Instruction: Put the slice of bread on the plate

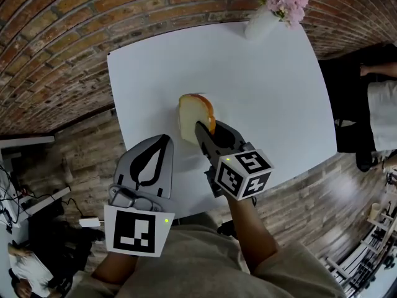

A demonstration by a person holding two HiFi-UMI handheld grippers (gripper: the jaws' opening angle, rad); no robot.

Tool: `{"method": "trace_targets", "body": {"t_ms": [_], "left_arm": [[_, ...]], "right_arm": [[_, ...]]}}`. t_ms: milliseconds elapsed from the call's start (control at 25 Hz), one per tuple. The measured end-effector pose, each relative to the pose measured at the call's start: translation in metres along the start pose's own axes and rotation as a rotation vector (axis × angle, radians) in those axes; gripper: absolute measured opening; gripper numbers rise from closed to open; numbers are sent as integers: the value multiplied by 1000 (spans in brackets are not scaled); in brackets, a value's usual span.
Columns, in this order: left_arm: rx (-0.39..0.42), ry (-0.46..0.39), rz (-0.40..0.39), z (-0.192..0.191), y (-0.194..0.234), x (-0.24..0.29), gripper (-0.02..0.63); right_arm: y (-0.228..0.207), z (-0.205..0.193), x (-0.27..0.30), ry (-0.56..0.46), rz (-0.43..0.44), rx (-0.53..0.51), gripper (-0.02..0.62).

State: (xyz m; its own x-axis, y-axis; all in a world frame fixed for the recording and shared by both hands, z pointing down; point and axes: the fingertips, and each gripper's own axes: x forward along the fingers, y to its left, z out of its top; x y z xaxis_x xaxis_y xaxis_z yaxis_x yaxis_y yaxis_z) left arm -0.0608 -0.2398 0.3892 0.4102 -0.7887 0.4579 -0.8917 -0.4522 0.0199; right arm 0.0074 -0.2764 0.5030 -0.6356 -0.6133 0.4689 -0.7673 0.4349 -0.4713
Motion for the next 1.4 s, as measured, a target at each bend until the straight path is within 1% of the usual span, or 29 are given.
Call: {"method": "trace_targets", "body": {"t_ms": [120, 200, 520, 640, 680, 720, 760, 800, 840, 880, 960, 1000, 1120, 1280, 1400], "left_arm": [[-6, 3, 4, 0, 1, 2, 9], [-11, 6, 7, 0, 1, 3, 9], [-22, 11, 6, -2, 2, 6, 9], [-20, 8, 3, -2, 1, 4, 9], [-19, 7, 4, -1, 1, 4, 9], [-19, 5, 4, -1, 1, 3, 9], [-18, 3, 5, -1, 2, 3, 9], [-18, 3, 5, -1, 2, 3, 9], [-19, 3, 5, -1, 3, 2, 9], [-21, 4, 5, -2, 3, 2, 9], [-26, 4, 6, -2, 4, 1, 9], [-27, 4, 6, -2, 5, 1, 9], [-28, 0, 5, -2, 8, 0, 9], [-34, -2, 5, -2, 10, -1, 9], [-30, -11, 0, 0, 10, -2, 9]], "right_arm": [[-5, 0, 4, 10, 18, 24, 101], [-10, 0, 5, 20, 10, 26, 103], [-30, -10, 4, 85, -74, -9, 127], [-36, -14, 3, 104, -131, -32, 150], [-39, -15, 3, 115, -152, -45, 160], [-41, -17, 4, 134, -172, -62, 197], [-43, -21, 5, 158, -189, -82, 276], [-44, -25, 7, 183, -202, -100, 299], [-45, -28, 9, 204, -212, -116, 300], [-46, -31, 10, 222, -226, -129, 320], [-49, -37, 12, 255, -259, -147, 391], [-51, -39, 12, 267, -273, -150, 414], [-53, -41, 13, 271, -303, -149, 425], [-56, -31, 9, 224, -349, -169, 430], [-56, -23, 5, 183, -359, -161, 430]]}}
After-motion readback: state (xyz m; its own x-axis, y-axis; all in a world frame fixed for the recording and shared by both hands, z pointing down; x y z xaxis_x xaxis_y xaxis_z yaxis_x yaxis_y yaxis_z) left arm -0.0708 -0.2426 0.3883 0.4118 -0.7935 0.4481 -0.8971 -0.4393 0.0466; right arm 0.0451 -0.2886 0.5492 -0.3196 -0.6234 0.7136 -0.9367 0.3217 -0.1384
